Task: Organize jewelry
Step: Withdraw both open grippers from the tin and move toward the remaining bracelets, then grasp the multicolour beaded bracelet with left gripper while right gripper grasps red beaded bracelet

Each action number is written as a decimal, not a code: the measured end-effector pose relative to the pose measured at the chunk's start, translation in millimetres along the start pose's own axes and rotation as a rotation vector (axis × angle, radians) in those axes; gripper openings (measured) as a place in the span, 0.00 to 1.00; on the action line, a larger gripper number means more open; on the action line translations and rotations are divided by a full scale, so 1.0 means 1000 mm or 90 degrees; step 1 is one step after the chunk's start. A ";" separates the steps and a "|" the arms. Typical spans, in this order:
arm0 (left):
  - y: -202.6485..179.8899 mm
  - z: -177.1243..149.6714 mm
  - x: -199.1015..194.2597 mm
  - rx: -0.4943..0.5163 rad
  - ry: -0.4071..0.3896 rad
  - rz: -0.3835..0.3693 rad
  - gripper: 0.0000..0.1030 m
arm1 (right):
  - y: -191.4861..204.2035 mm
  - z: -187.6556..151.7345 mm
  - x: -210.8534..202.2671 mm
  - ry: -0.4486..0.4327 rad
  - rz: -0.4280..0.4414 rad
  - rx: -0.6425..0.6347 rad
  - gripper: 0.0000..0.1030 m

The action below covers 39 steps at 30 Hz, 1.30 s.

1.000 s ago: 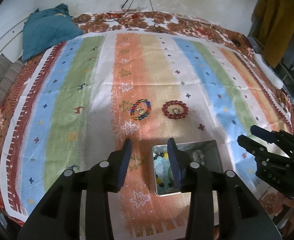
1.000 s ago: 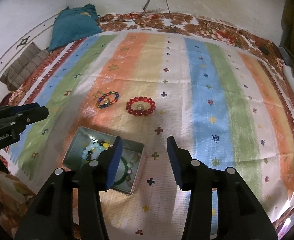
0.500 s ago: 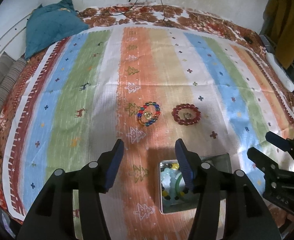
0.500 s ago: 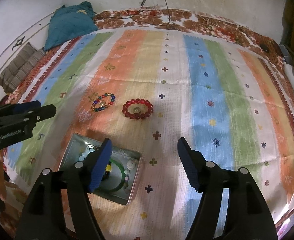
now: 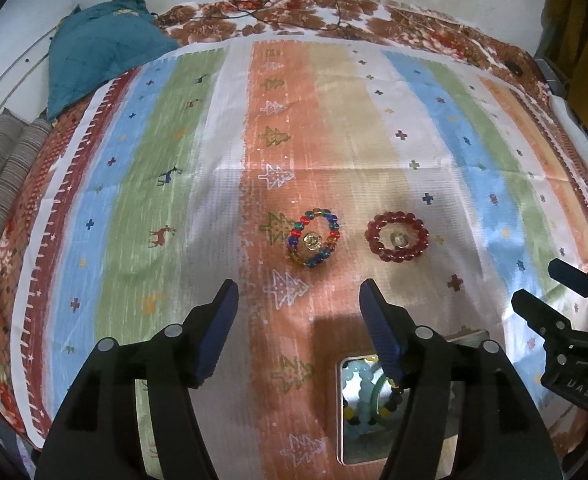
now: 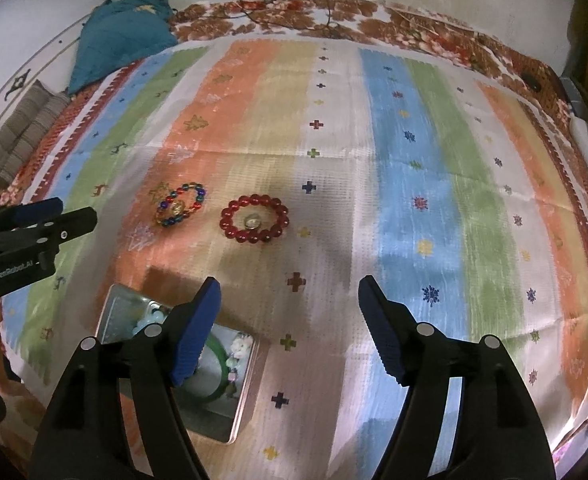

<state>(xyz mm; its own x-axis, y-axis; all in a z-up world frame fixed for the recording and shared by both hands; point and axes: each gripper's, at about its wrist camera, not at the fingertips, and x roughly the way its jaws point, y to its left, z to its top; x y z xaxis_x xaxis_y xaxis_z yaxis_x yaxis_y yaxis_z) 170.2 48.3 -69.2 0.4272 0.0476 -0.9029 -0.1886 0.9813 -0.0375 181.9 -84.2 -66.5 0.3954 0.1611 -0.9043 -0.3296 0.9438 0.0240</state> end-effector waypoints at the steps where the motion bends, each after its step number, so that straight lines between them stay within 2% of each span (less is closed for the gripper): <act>1: 0.001 0.002 0.002 0.000 0.003 0.001 0.62 | -0.001 0.002 0.002 0.003 -0.001 0.001 0.69; 10: 0.001 0.013 0.017 0.003 0.012 0.008 0.67 | -0.003 0.013 0.018 0.019 -0.002 0.004 0.72; 21: 0.009 0.026 0.042 0.000 0.041 0.017 0.67 | -0.009 0.025 0.040 0.048 -0.001 0.016 0.74; 29: 0.010 0.034 0.055 0.005 0.056 0.022 0.67 | -0.009 0.034 0.051 0.048 -0.008 0.013 0.74; 39: 0.009 0.045 0.073 0.014 0.072 0.012 0.67 | -0.010 0.041 0.078 0.082 -0.005 0.012 0.74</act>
<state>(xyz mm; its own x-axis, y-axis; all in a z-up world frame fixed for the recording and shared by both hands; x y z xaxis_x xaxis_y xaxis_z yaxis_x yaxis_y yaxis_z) 239.4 69.4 -116.8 0.3213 0.0464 -0.9458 -0.1762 0.9843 -0.0116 251.5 -69.2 -119.8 0.2838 0.1171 -0.9517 -0.3107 0.9502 0.0242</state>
